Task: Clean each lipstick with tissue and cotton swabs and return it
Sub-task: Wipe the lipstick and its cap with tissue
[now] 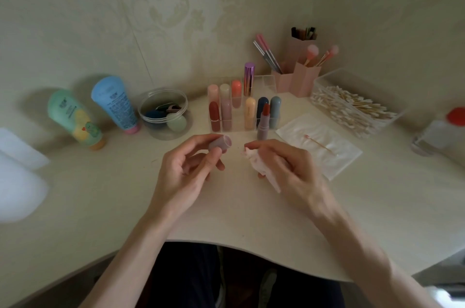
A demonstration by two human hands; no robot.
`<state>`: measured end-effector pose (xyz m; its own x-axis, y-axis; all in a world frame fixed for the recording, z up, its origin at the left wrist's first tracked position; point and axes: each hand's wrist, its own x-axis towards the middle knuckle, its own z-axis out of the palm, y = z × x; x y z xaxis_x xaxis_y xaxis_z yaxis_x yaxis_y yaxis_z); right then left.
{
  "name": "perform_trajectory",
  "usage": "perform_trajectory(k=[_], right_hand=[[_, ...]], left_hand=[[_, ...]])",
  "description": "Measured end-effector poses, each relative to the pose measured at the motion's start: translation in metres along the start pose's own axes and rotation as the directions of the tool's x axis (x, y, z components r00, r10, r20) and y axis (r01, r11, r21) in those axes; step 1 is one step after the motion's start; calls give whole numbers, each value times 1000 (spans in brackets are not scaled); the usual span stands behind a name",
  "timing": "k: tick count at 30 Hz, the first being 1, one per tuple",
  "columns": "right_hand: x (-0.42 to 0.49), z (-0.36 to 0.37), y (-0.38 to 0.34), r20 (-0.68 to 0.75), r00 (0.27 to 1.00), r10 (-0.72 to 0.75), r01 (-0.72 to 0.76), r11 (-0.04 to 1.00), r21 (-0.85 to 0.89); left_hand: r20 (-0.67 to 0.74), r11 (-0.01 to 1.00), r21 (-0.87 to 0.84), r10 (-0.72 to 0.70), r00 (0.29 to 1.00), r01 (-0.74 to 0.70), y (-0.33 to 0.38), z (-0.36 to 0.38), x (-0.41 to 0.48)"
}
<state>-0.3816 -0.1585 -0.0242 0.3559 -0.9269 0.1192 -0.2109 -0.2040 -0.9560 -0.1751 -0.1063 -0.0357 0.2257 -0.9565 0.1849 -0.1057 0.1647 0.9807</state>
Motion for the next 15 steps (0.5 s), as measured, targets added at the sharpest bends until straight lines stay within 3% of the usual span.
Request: perform_trajectory(k=[2, 4, 7, 11, 13, 15], right_hand=[[0, 1, 10, 23, 998, -54, 59, 959, -277], [1, 3, 14, 10, 998, -64, 63, 912, -406], [2, 4, 17, -43, 991, -130, 96, 882, -462], [7, -6, 16, -233, 952, -200, 86, 902, -424], [11, -20, 21, -317, 931, -183, 12, 880, -474], [15, -37, 29, -386, 909, -160, -114, 793, -598]], left_hand=[[-11, 1000, 9, -4, 1000, 4, -1, -1, 0], [-1, 1000, 26, -6, 1000, 6, -2, -1, 0], [12, 999, 48, 7, 1000, -8, -3, -2, -1], [14, 990, 135, 33, 999, -35, -5, -2, 1], [20, 967, 236, 90, 996, -93, -8, -3, 2], [15, 955, 274, 116, 993, -116, -11, -2, 3]])
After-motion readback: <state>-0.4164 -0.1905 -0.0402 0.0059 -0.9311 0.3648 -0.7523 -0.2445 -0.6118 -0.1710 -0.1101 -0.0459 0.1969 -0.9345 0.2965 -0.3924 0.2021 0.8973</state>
